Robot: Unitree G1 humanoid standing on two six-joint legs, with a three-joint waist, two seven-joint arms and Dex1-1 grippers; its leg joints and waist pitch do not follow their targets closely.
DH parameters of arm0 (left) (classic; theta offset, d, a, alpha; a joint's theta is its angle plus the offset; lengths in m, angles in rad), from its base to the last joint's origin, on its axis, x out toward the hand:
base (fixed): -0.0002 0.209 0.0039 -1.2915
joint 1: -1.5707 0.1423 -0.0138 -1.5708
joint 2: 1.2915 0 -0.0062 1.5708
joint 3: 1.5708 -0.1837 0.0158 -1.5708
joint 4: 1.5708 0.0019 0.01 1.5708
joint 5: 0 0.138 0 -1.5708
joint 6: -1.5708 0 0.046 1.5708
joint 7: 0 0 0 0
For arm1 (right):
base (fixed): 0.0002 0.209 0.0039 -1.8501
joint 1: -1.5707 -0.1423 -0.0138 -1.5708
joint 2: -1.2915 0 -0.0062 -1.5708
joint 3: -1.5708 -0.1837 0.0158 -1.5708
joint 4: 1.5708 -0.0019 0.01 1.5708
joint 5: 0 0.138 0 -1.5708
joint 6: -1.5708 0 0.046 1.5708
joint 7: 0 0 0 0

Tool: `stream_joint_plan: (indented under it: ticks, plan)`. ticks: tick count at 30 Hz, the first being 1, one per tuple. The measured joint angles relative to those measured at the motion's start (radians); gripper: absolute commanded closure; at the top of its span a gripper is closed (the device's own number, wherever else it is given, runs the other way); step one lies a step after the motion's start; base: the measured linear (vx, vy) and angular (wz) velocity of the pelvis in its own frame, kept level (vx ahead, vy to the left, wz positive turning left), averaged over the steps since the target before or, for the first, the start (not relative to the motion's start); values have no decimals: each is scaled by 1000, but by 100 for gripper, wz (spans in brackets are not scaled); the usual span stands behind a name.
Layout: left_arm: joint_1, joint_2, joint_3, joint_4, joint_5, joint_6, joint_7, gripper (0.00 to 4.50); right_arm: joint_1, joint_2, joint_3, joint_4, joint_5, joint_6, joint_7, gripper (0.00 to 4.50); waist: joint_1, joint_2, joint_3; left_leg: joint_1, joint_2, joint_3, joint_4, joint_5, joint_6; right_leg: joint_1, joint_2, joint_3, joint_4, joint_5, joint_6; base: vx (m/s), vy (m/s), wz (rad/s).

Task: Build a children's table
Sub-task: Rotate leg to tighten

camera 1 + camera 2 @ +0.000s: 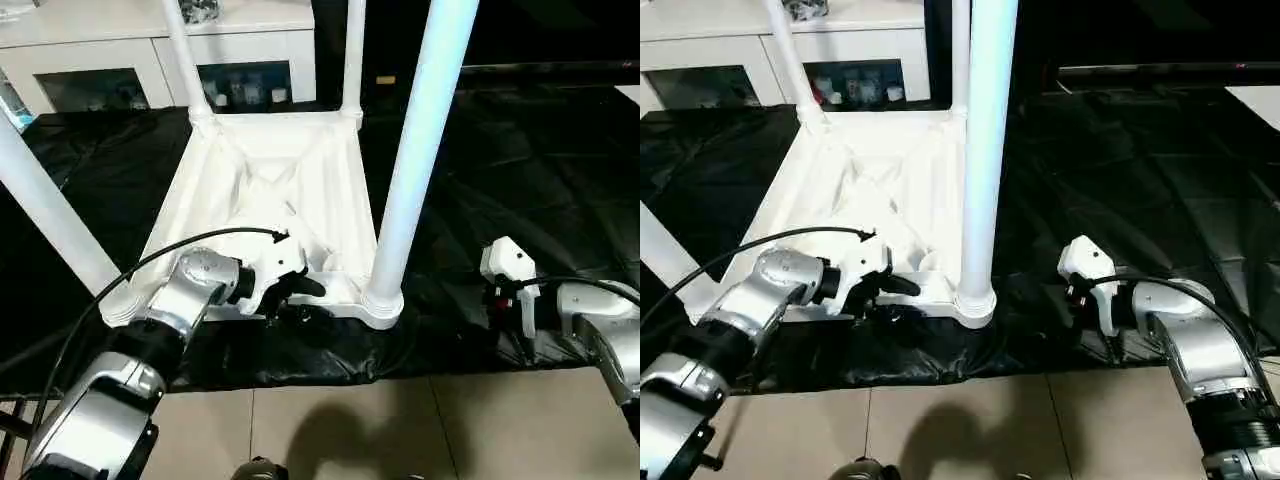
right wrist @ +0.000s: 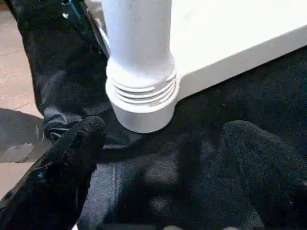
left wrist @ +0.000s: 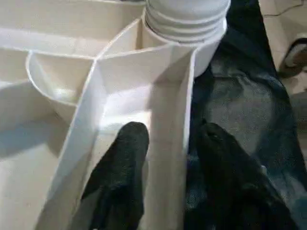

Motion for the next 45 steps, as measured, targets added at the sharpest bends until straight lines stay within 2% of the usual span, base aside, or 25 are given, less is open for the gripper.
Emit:
stream_joint_plan:
  ticks: [6, 9, 18, 25, 28, 30, 34, 39, 45]
  plan:
    - [0, 3, 12, 1, -12, 15, -37, 331, 5, 0, 4, -10, 1, 7, -3, 0, 2, 0, 0, 0, 0, 0, 0, 0, 0, 0, 0, 0, 0, 0, 0, 0, 0, 0]
    - [0, 4, 17, 7, -17, 15, -49, 342, 5, 2, 11, -10, 1, 11, -4, 0, 1, 0, 0, 0, 0, 0, 0, 0, 0, 0, 0, 0, 0, 0, 0, 0, 0, 0]
    - [0, 6, 38, 23, -19, 17, -63, 418, 5, 3, 20, -11, 1, 20, -4, 0, 1, 0, 0, 0, 0, 0, 0, 0, 0, 0, 0, 0, 0, 0, 0, 0, 0, 0]
    - [0, 5, 39, 24, -17, 15, -74, 438, 5, 6, 30, -11, 1, 20, -8, 0, -2, 0, 0, 0, 0, 0, 0, 0, 0, 0, 0, 0, 0, 0, 0, 0, 0, 0]
    - [11, 7, 40, 9, -15, 18, -54, 438, 5, 44, 33, -11, -1, 15, -38, 0, -5, 0, 0, 0, 0, 0, 0, 0, 0, 0, 0, 0, 0, 0, 0, 0, 0, 0]
    - [41, 8, 49, -38, -13, 36, -16, 438, 1, 84, 38, -10, -6, 2, -72, 0, -9, 1, 0, 1, 0, 0, 0, 0, 0, 0, 0, 0, 0, 0, 0, 0, 0, 0]
    - [143, 9, 76, -228, -6, 144, 94, 438, -53, 167, 57, 50, -48, -45, -174, 0, -28, -1, 0, 2, 1, 1, 0, 0, 0, 0, -1, 0, 1, 0, 0, 0, 0, 0]
    - [187, -14, 84, -335, 1, 228, 172, 438, -101, 206, 76, 139, -91, -68, -244, 0, -31, -7, 1, 2, 1, 1, 0, 0, 0, -1, -1, 0, 0, 0, 1, 0, 0, 0]
    - [213, -17, 84, -396, 3, 264, 201, 438, -168, 239, 86, 224, -112, -95, -251, 0, -27, -15, 1, 1, 1, 1, -2, 0, 0, -1, -1, -1, 0, -1, 1, 0, 0, 0]
